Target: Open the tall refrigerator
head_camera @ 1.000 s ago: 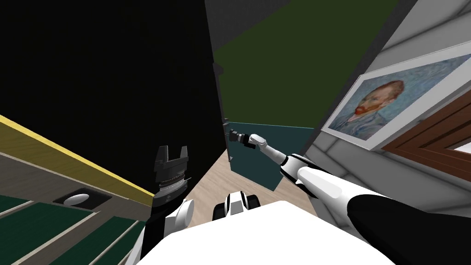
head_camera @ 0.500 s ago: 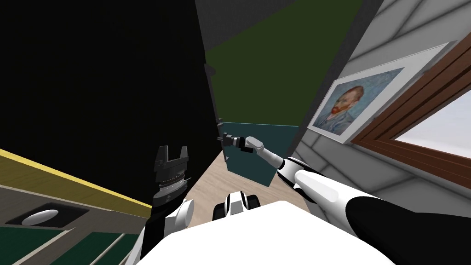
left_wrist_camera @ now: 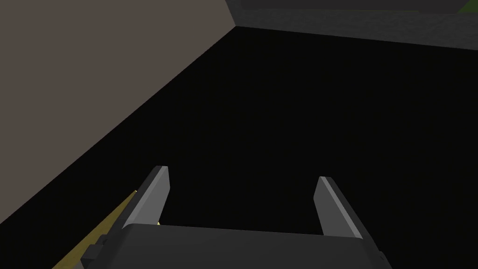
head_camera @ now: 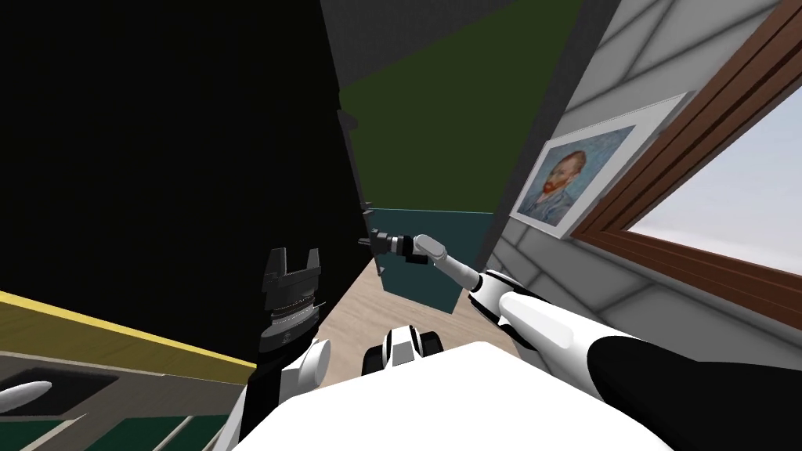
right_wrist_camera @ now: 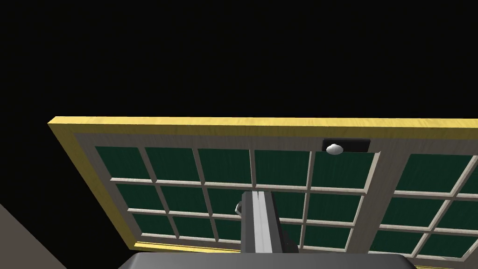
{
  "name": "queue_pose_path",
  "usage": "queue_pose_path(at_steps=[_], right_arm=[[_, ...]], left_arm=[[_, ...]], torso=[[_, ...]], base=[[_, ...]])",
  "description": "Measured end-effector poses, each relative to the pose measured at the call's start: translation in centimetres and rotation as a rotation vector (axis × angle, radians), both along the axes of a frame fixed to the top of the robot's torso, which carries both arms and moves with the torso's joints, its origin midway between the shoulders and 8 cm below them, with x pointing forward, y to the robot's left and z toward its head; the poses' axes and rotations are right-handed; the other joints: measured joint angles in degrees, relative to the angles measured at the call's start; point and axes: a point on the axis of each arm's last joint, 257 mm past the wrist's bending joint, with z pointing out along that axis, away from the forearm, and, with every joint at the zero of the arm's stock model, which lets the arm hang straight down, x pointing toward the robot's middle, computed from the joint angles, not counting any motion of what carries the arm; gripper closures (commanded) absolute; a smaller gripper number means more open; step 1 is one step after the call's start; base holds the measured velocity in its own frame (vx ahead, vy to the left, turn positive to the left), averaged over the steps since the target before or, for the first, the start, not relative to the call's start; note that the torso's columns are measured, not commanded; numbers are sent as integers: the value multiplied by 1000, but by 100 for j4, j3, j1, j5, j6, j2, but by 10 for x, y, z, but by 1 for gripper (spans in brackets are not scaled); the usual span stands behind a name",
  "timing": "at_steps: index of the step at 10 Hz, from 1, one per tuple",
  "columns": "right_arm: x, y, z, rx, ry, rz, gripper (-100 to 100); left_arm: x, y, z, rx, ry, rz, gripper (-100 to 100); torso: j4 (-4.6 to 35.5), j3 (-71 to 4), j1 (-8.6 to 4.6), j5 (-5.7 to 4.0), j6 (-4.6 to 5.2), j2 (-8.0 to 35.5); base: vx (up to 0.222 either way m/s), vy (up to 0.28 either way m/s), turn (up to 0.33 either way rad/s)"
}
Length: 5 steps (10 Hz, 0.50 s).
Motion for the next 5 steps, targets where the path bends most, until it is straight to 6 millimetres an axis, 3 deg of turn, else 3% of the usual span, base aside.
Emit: queue_pose_path(at_steps=[3, 5], right_arm=[[23, -17, -4, -50, -55, -63, -100], [42, -34, -8, -98, -108, -123, -100]], left_arm=[[0, 0, 0, 0, 0, 0, 0], [0, 0, 0, 0, 0, 0, 0]], torso=[[-1, -3, 27, 9, -2, -5], [1, 1, 0, 1, 3, 1]], base=[[53, 192, -98], [75, 236, -198]])
